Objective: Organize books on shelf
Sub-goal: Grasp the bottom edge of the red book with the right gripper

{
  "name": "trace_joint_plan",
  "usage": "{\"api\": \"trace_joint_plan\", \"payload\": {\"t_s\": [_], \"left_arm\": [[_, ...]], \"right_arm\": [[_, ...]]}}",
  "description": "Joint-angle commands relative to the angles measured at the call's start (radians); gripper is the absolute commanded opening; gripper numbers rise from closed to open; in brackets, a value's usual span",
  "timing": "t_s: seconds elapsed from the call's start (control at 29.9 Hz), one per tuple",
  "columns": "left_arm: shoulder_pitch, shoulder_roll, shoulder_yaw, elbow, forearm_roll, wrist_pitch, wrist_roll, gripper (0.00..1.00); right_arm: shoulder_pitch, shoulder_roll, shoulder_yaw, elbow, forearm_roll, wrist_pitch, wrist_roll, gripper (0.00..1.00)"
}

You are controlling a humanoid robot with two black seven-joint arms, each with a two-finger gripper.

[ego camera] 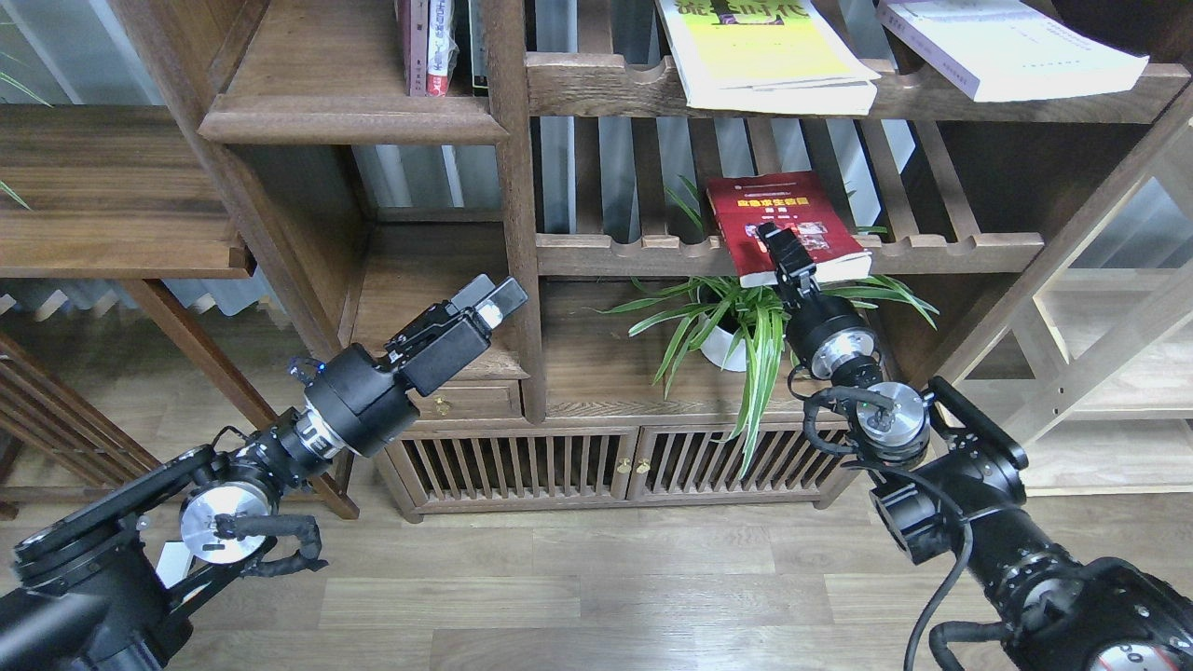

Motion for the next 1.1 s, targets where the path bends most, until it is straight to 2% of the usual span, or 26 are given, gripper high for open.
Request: {"api": "trace_joint_plan", "payload": {"t_s": [0.0,0.37,0.57,1.07], "left_arm": [[0.000,0.000,0.000,0.000,0.000,0.000,0.000,0.99],[0.000,-0.001,0.002,0.000,0.000,0.000,0.000,0.99],[0.000,-0.003,0.002,0.000,0.002,0.000,0.000,0.99],[-0.003,-0.003,0.002,-0.002,0.002,0.000,0.002,0.99]], "right_arm": [[0.011,0.002,0.001,-0.022,0.000,-0.004,0.000,0.97],[0.034,0.011,0.002,-0.052,0.003,-0.018,0.000,0.93],[0.052,0.014,0.005,-0.071,0.007,-0.018,0.000,0.86],[0.060,0.020,0.007,-0.093,0.049,-0.004,0.003,0.55]]}}
